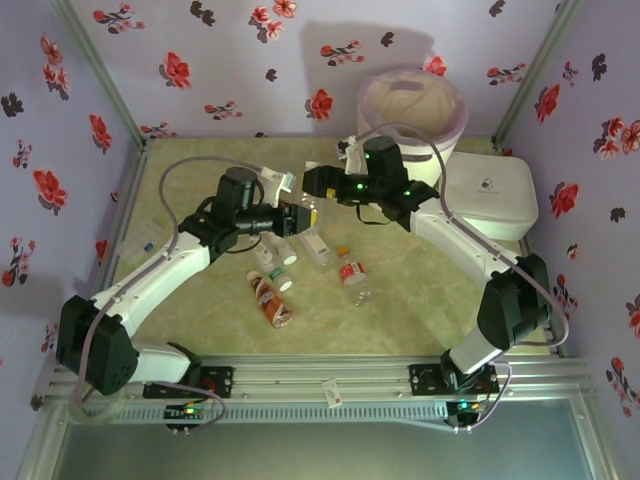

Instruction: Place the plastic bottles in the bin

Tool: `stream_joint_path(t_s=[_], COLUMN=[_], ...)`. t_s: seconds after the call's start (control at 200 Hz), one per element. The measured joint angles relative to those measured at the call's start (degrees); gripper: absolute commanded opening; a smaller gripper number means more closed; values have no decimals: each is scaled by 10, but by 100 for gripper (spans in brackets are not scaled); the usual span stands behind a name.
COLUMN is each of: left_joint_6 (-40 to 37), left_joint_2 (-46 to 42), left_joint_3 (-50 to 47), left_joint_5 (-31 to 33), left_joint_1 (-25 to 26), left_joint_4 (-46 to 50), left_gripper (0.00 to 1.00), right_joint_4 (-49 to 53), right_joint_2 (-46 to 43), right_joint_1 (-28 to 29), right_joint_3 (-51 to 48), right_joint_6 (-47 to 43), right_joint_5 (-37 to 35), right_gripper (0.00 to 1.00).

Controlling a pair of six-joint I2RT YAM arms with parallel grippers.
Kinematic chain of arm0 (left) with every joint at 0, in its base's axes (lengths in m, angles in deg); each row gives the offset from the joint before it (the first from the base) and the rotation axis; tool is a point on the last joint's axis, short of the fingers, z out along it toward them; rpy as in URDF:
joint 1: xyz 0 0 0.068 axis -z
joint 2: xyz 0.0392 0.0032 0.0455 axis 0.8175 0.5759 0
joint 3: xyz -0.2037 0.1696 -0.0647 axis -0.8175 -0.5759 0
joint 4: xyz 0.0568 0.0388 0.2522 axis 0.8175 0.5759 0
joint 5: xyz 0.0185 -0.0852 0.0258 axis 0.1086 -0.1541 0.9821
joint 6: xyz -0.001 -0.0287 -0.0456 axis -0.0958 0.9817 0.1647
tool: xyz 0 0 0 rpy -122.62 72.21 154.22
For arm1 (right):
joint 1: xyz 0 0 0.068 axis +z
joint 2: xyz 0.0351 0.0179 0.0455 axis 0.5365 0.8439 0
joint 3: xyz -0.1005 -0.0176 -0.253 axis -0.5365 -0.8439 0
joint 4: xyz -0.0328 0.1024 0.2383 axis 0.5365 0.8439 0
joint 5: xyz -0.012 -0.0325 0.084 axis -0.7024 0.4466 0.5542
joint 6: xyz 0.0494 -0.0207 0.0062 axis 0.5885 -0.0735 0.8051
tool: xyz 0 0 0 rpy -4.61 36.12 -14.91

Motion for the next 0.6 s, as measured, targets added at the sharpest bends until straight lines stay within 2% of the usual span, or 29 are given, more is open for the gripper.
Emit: stream_joint_path(t_s=[0.09, 0.275, 0.315, 0.485, 0.6], left_joint_6=[0, 0, 0, 2, 1], left_joint_2=[0, 0, 1, 4, 4], left_joint_3=[0, 0, 0, 0, 0], left_joint_5=[0, 0, 0, 1, 0], left_joint_1=[0, 0, 0, 0, 0], left_joint_4=[-2, -3, -3, -4, -5], left_gripper=[37, 39, 42, 68, 76], right_joint_4=[0, -1, -1, 0, 4], right_joint_2=[0, 0, 0, 0, 0], right_joint_1=[5, 6, 6, 6, 6], right_joint_3=[1, 1, 1, 1, 2], right_joint_6=[6, 7, 7, 7, 4], right_joint_5=[4, 8, 8, 7, 1], right_gripper=[67, 57, 56, 54, 54])
